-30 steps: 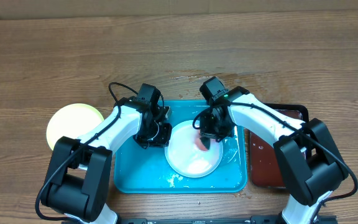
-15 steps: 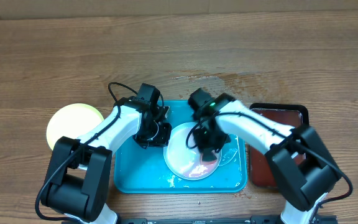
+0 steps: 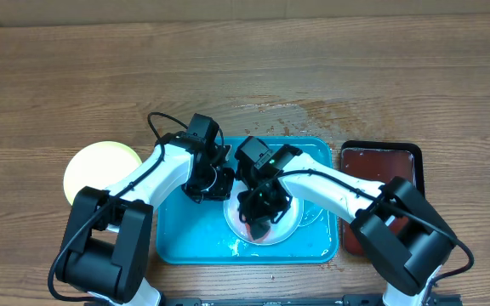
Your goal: Clean dirty plates on tray and stack at the side
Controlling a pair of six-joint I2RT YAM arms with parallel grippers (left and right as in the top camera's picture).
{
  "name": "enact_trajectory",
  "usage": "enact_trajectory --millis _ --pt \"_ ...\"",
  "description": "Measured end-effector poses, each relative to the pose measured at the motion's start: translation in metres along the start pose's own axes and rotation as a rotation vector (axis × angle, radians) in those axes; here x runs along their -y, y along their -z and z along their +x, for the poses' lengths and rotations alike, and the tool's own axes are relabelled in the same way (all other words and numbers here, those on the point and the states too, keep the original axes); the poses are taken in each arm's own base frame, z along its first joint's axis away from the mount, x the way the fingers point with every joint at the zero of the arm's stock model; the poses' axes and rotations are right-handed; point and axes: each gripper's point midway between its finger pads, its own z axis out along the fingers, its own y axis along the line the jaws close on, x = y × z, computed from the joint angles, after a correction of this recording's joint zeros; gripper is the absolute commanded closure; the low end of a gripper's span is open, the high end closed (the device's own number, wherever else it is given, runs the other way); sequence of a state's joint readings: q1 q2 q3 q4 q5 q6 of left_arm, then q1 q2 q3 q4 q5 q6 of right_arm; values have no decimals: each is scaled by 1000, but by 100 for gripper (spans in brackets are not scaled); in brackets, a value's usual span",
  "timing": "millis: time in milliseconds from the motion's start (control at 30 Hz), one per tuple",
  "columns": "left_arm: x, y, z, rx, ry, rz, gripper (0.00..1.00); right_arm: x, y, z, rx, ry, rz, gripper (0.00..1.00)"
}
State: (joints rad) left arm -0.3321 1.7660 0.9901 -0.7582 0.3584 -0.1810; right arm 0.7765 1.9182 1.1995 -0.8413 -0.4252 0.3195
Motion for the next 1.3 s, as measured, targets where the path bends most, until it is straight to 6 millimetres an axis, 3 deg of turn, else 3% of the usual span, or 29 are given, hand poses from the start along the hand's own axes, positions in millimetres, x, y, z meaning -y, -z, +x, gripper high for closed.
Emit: enact_trajectory --millis 200,500,733,1000,1300 --pt "0 0 1 -5 2 -1 96 -3 7 -38 130 -121 -77 96" --pt "0 0 2 -10 4 -1 96 19 15 -65 250 -356 -23 96" --pt "0 0 3 -11 3 -2 96 48 20 -57 260 -520 95 96" --pt "1 0 3 -12 2 4 96 107 45 -42 224 -694 197 96" --pt "7 -1 3 -13 -6 29 96 120 50 -30 163 -550 246 96"
